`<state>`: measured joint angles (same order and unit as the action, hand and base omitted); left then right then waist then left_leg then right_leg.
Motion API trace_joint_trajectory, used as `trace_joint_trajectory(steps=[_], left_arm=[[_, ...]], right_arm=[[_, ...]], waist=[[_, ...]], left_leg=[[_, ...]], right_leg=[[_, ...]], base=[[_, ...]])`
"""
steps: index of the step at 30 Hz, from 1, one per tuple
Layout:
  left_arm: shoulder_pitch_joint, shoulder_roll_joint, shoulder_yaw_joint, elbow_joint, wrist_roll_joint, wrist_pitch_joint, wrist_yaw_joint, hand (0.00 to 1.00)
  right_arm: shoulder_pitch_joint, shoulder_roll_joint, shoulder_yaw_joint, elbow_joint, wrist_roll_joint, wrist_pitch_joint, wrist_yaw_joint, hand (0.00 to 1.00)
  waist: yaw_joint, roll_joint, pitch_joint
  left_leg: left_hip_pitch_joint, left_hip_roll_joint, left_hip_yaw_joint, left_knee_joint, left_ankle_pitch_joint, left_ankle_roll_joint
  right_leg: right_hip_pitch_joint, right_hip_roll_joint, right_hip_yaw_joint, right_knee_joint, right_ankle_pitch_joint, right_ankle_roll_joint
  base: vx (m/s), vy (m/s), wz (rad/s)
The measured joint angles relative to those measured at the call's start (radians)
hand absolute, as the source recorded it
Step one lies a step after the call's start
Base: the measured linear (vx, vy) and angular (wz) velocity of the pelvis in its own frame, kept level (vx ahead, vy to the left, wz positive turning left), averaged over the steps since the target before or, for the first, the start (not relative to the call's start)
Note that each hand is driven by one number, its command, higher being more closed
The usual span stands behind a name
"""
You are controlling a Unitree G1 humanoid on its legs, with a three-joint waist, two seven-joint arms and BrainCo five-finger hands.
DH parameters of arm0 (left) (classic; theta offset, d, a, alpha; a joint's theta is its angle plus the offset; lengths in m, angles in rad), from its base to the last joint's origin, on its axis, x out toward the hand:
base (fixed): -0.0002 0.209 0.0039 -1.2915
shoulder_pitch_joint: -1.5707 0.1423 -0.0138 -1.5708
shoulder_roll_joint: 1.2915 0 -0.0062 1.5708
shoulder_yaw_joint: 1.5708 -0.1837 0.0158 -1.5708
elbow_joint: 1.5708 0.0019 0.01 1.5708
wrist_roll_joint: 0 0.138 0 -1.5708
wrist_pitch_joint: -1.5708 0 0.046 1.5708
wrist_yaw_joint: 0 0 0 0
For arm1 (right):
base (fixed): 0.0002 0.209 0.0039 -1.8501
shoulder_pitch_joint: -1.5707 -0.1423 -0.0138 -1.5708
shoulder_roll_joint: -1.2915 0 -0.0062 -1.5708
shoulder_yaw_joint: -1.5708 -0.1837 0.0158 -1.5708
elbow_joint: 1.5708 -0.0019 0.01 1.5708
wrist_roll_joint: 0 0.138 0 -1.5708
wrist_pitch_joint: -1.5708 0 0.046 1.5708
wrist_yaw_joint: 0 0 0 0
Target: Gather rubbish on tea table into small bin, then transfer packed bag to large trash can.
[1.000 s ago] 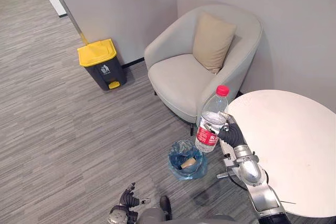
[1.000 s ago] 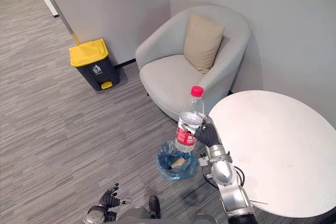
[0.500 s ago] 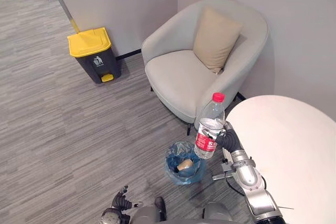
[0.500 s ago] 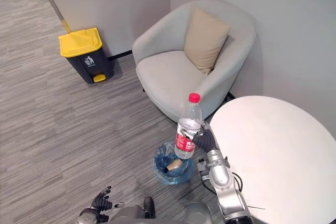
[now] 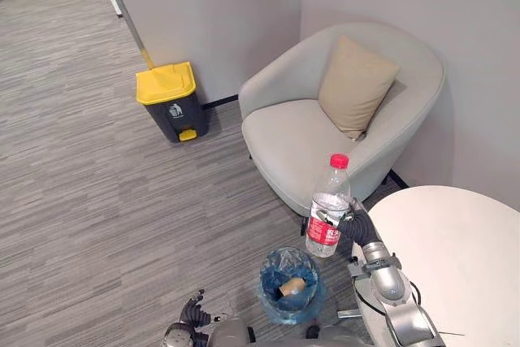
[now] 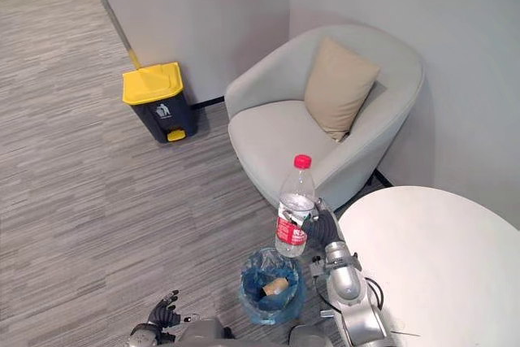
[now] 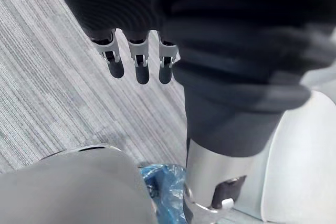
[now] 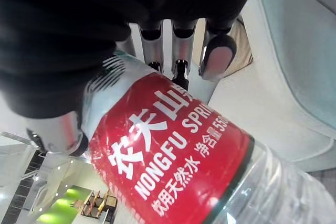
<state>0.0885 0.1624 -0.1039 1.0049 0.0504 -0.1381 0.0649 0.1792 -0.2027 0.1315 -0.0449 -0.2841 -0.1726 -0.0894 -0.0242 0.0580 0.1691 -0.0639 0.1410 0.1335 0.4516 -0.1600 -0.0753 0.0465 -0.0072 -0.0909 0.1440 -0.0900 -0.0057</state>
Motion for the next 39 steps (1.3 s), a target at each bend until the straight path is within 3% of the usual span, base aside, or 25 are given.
trace_joint_trajectory(steps=[6,14,17,24,27,35,39], left_arm=[[-0.001,-0.007,-0.002,0.005,0.001,-0.001,0.000,0.00],[-0.008,-0.004,-0.008,0.009,0.001,-0.002,0.001,0.00],[-0.060,-0.002,-0.021,0.008,0.001,-0.003,0.001,0.00],[-0.231,0.003,-0.010,-0.018,-0.044,-0.023,0.024,0.00],[-0.264,0.007,0.009,-0.055,-0.076,-0.026,0.035,0.00],[-0.379,-0.014,0.133,-0.175,-0.123,-0.028,0.078,0.00],[-0.456,-0.023,0.178,-0.257,-0.145,-0.036,0.096,0.00]], right_arm=[[0.004,0.000,0.001,0.003,-0.002,0.001,0.001,1.00],[-0.047,-0.010,0.077,0.100,-0.008,0.001,0.006,1.00],[-0.139,-0.034,0.146,0.127,-0.030,0.001,0.008,1.00],[-0.472,-0.117,0.275,0.279,-0.065,0.003,0.007,1.00],[-0.541,-0.133,0.298,0.307,-0.102,0.006,-0.002,1.00],[-0.718,-0.120,0.308,0.309,-0.162,0.028,-0.092,1.00],[-0.831,-0.117,0.289,0.343,-0.188,0.044,-0.134,1.00]], waist=[[-0.002,0.003,0.006],[-0.009,0.010,0.024],[-0.005,0.017,0.067],[0.019,0.035,0.236],[0.045,0.035,0.265],[0.067,0.027,0.313],[0.072,0.006,0.360]], left_leg=[[0.112,-0.019,0.008,-0.211,0.000,0.001],[0.070,-0.034,0.044,-0.264,0.016,0.015],[-0.042,-0.035,0.047,-0.184,0.011,0.023],[-0.354,-0.029,0.014,0.060,-0.014,0.047],[-0.471,-0.022,0.012,0.151,-0.025,0.056],[-0.809,0.025,-0.014,0.359,-0.034,0.060],[-0.991,0.054,-0.025,0.449,-0.034,0.060]], right_leg=[[-0.002,0.011,0.037,-0.022,0.019,0.009],[-0.089,0.003,0.098,-0.021,0.066,0.026],[-0.210,-0.002,0.114,0.052,0.067,0.028],[-0.509,-0.021,0.090,0.291,0.040,0.040],[-0.627,-0.029,0.085,0.386,0.027,0.038],[-0.931,-0.044,0.036,0.586,0.000,0.016],[-1.103,-0.052,0.007,0.686,-0.012,0.012]], base=[[0.03,0.033,-0.16],[-0.12,0.036,-0.23],[-0.19,0.008,-0.09],[-0.26,-0.011,0.11],[-0.19,-0.015,0.10],[-0.20,-0.043,0.17],[-0.19,-0.060,0.20]])
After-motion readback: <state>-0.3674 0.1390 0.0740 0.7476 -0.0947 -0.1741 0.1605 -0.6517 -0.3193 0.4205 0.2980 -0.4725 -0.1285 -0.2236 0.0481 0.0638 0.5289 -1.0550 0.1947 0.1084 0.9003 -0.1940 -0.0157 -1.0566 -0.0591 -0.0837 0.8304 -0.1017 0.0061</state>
